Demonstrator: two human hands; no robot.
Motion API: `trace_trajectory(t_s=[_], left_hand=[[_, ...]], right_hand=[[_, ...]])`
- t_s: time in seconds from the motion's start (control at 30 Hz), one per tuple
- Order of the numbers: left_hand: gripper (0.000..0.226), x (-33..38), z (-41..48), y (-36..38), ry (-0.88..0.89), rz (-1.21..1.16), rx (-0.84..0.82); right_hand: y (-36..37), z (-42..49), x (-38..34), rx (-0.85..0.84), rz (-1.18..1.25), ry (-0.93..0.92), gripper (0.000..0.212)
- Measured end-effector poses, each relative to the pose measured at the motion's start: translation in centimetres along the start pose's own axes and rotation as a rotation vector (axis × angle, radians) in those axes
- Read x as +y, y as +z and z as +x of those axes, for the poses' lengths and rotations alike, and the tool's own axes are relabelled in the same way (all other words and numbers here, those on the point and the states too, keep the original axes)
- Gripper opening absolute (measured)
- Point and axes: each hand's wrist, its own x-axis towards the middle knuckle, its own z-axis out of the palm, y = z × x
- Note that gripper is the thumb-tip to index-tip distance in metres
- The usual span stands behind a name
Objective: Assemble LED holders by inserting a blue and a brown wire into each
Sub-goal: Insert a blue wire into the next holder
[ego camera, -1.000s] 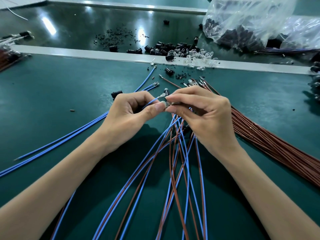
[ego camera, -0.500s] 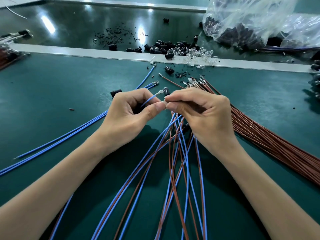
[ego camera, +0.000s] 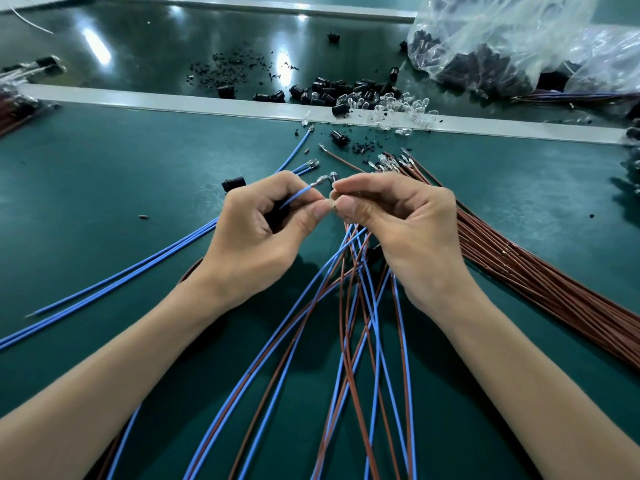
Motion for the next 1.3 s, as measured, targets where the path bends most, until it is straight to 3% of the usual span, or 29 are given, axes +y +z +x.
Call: trace_trajectory(t_s=[0.43,0.9,1.3], left_hand=[[0.014,0.57,0.03,-0.02,-0.058,-0.026,0.017],[0.013,0.53,0.14,-0.24,-0.136,-0.080,-0.040],[0.013,0.14,-0.08,0.12,0.013,0.012,-0.005]], right_hand=[[0.33,-0.09,0.23,0.013,-0.109,-0.078,0.017],[0.07,-0.07,0.15,0.022,-0.197,-0.193,0.028],[0.04,-0.10,0.55,0.037,-0.264,-0.155,0.023]])
